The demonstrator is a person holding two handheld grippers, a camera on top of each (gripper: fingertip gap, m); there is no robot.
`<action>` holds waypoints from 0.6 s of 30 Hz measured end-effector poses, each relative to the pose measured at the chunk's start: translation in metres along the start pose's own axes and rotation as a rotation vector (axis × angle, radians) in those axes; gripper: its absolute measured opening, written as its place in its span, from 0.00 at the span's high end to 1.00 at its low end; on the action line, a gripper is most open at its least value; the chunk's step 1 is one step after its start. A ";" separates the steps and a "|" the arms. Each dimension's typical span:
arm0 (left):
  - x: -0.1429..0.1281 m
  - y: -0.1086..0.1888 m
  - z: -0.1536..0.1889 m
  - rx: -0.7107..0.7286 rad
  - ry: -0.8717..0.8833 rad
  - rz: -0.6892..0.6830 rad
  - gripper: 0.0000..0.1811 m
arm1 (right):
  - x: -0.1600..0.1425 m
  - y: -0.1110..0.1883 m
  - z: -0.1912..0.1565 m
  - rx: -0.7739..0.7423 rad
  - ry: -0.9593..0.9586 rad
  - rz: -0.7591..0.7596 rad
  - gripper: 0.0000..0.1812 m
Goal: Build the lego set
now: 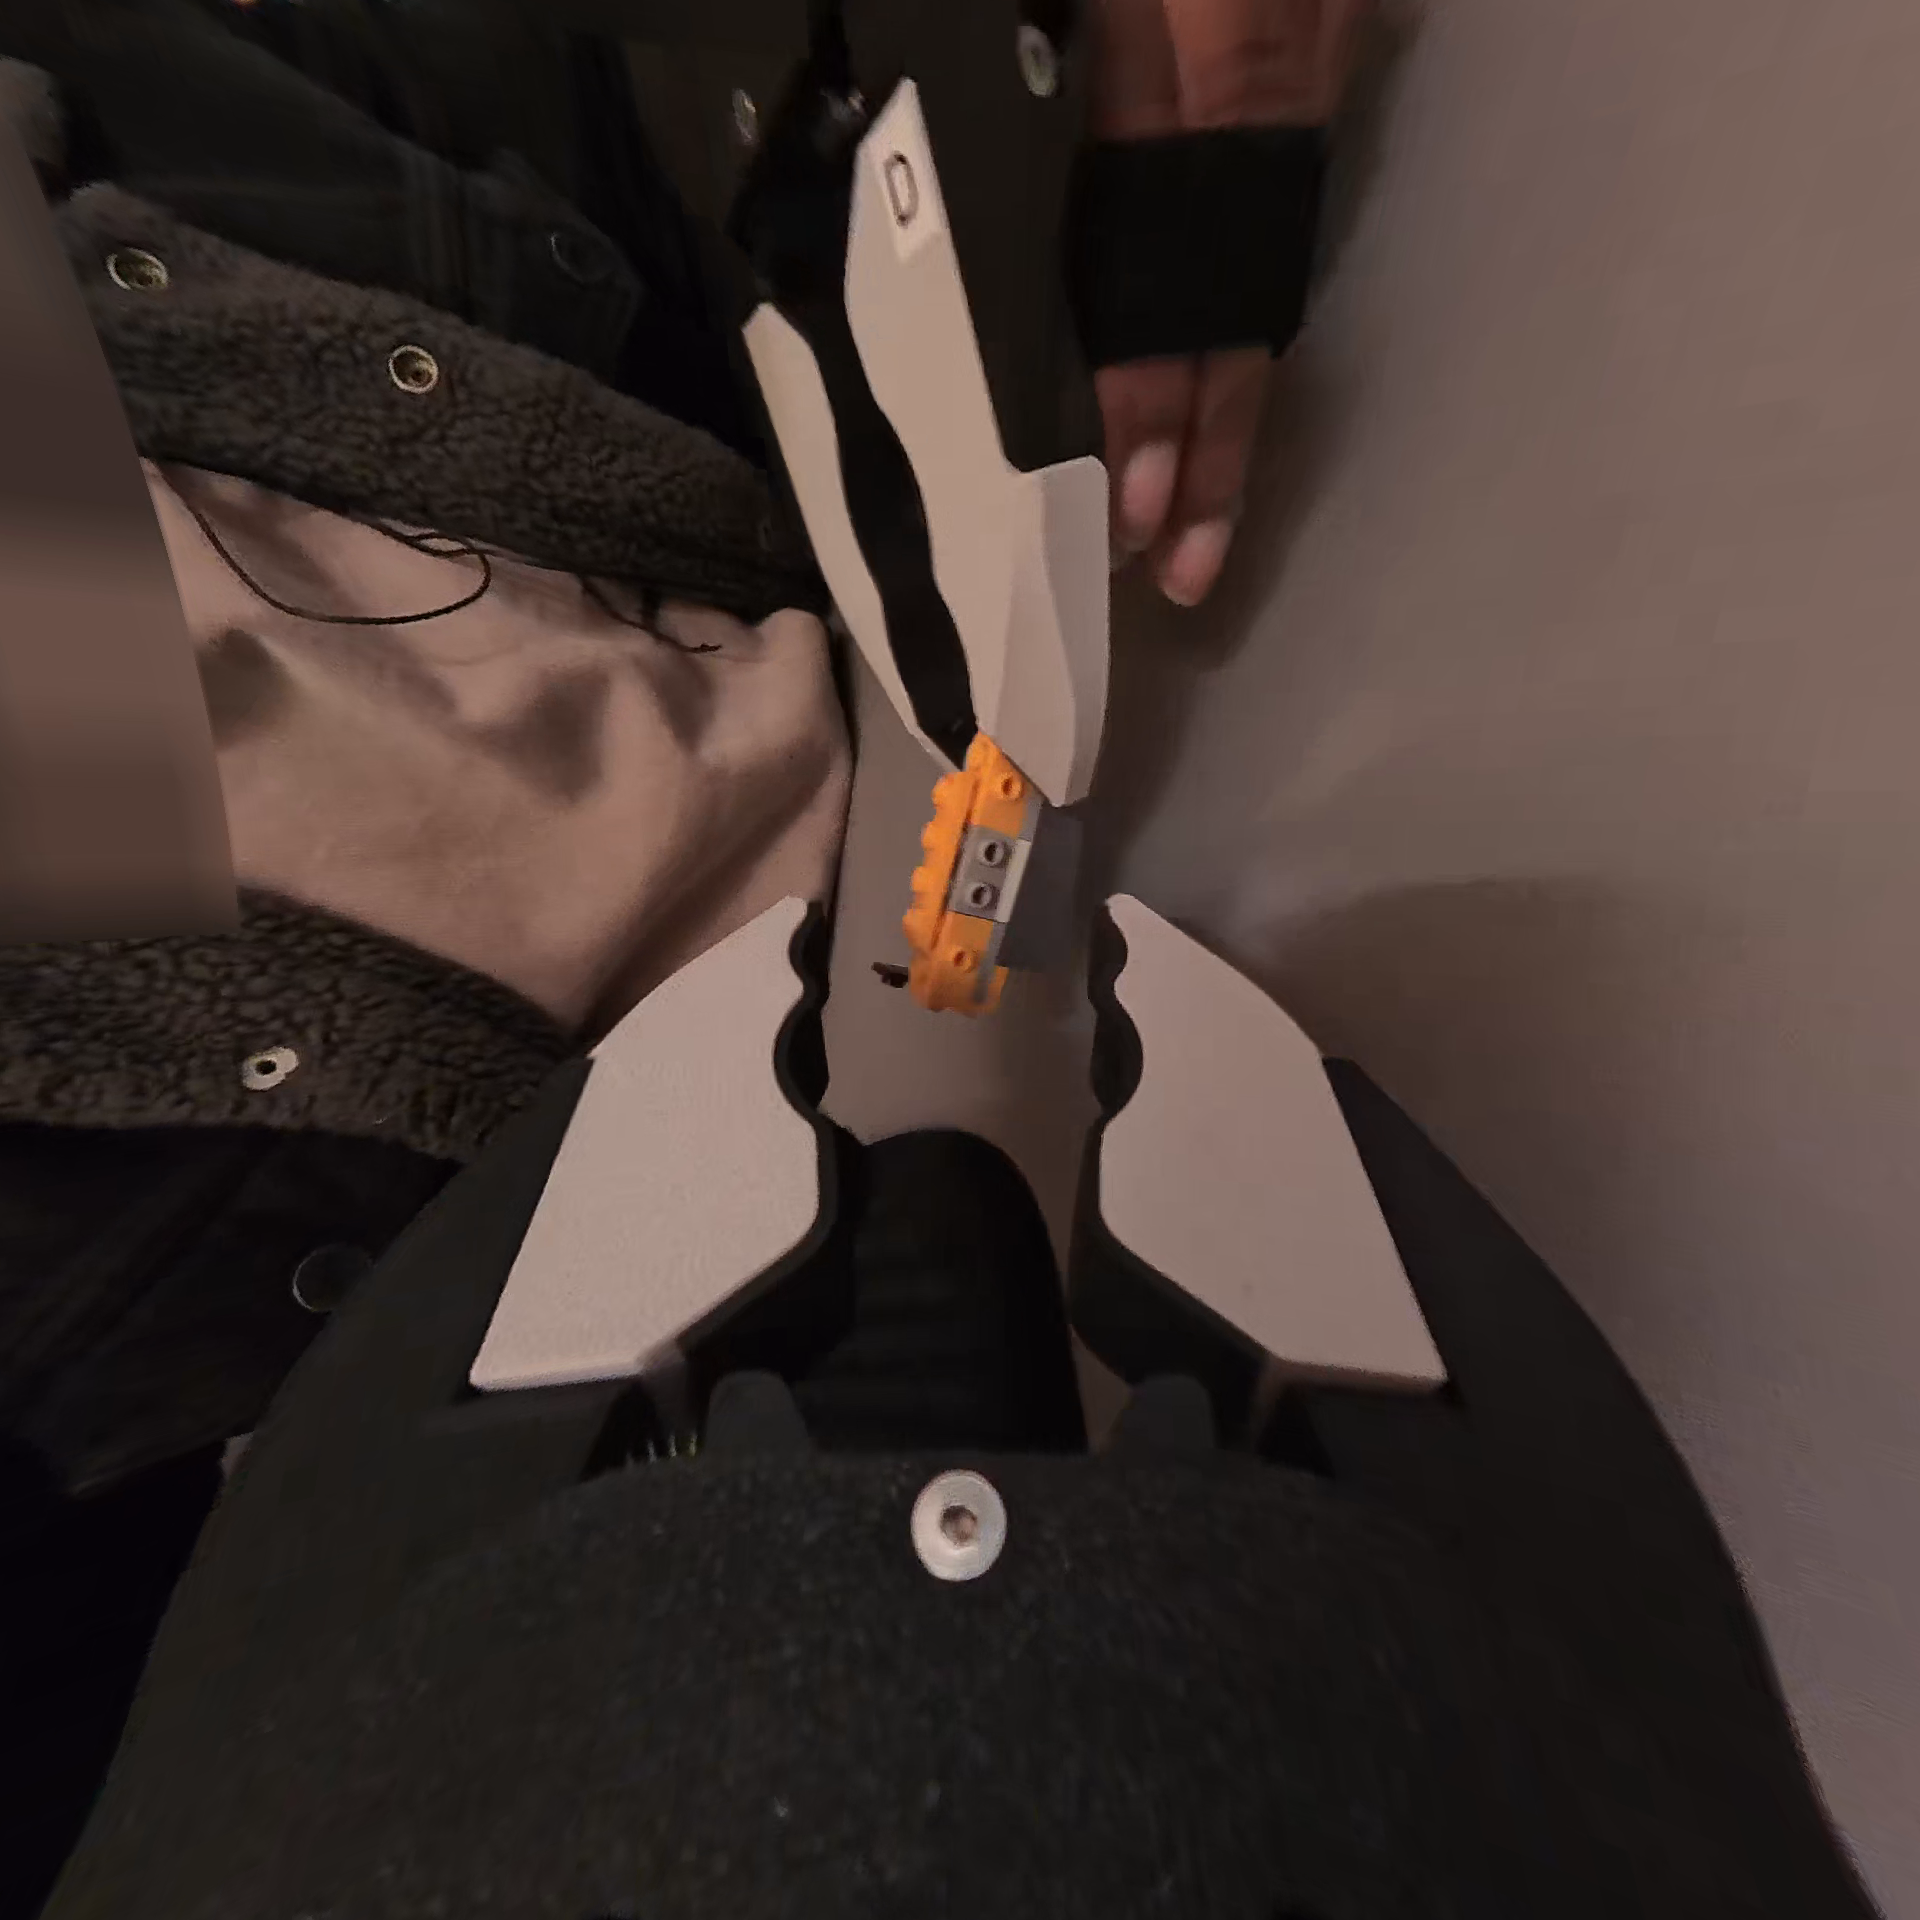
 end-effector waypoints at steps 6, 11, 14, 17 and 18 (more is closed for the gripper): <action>0.006 -0.003 0.012 -0.018 -0.053 -0.021 0.86 | -0.004 -0.019 -0.007 0.110 -0.046 -0.039 0.74; 0.009 -0.003 0.015 -0.007 -0.076 -0.027 0.86 | -0.005 -0.027 -0.009 0.149 -0.050 -0.061 0.79; 0.010 -0.003 0.017 0.003 -0.098 -0.033 0.86 | -0.005 -0.028 -0.010 0.156 -0.041 -0.061 0.81; 0.012 -0.003 0.020 0.023 -0.138 -0.045 0.86 | -0.006 -0.029 -0.012 0.146 -0.016 -0.063 0.82; 0.013 -0.003 0.021 0.033 -0.155 -0.050 0.86 | -0.007 -0.029 -0.013 0.136 -0.003 -0.063 0.82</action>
Point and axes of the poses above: each gripper's, where its closed fingertips meet, y back along the fingers, x out of its top, z = x × y across the jaws, the point moved 4 cm from there along y, back along the fingers, and after that the axes turned 10 degrees about y, right-handed, at the moved point
